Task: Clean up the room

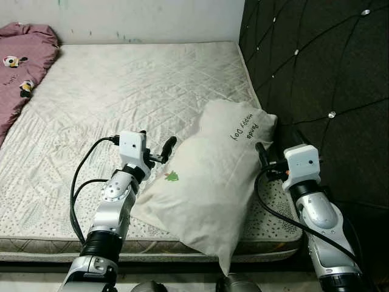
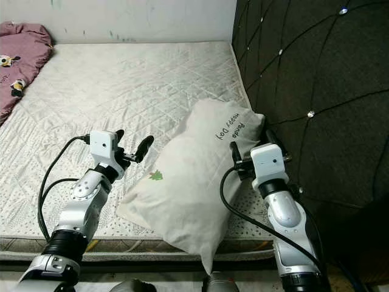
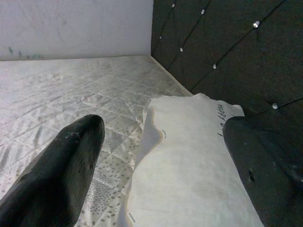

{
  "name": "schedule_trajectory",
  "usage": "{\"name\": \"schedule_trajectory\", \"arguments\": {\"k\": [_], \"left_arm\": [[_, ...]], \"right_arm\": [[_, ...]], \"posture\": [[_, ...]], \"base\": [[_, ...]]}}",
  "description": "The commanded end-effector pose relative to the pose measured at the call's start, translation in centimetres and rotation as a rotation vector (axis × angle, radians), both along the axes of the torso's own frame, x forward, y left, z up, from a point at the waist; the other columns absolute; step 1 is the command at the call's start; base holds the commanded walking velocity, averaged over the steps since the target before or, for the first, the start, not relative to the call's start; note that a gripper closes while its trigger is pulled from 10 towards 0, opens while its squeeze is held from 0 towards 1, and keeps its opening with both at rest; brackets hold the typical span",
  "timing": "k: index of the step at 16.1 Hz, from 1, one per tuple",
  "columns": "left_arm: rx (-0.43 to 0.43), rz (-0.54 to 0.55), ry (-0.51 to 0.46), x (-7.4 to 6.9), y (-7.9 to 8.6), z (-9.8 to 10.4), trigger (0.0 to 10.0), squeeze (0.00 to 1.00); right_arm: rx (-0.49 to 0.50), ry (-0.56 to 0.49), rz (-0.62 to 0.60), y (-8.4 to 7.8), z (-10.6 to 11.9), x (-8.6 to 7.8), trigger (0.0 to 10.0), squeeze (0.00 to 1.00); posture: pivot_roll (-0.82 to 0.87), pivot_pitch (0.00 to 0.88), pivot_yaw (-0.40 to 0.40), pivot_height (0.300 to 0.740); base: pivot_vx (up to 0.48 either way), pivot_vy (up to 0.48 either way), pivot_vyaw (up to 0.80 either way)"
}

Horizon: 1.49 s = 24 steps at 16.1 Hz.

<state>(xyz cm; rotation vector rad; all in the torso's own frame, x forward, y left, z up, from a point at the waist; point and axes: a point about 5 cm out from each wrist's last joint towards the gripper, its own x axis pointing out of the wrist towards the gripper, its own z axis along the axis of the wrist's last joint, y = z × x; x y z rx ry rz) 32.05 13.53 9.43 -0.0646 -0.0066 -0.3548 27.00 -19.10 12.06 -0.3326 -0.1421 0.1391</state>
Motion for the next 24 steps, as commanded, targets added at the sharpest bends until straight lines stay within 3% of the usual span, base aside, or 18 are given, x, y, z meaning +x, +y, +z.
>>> {"name": "schedule_trajectory", "arguments": {"k": [1,17,22,24], "left_arm": [[0.015,-0.009,-0.012,0.3,-0.1,0.3,10.0,0.00],[0.002,0.034,-0.046,1.4,0.1,1.1,10.0,0.00],[0.013,0.089,-0.090,0.6,1.6,1.5,10.0,0.00],[0.031,0.122,-0.089,0.0,2.6,1.2,10.0,0.00]], "right_arm": [[0.002,-0.013,-0.025,-0.5,0.3,-0.1,10.0,0.00],[0.013,-0.045,-0.018,-0.1,0.9,1.5,10.0,0.00],[0.058,-0.098,0.076,2.0,3.4,2.7,10.0,0.00],[0.150,-0.095,0.120,3.7,4.6,3.5,10.0,0.00]], "posture": [[-0.26,0.009,0.062,0.740],[-0.24,0.000,0.049,0.740],[-0.16,0.000,0.004,0.740],[-0.11,0.000,-0.013,0.740]], "base": [[0.000,0.000,0.00],[0.000,0.000,0.00],[0.000,0.000,0.00],[0.000,0.000,0.00]]}}
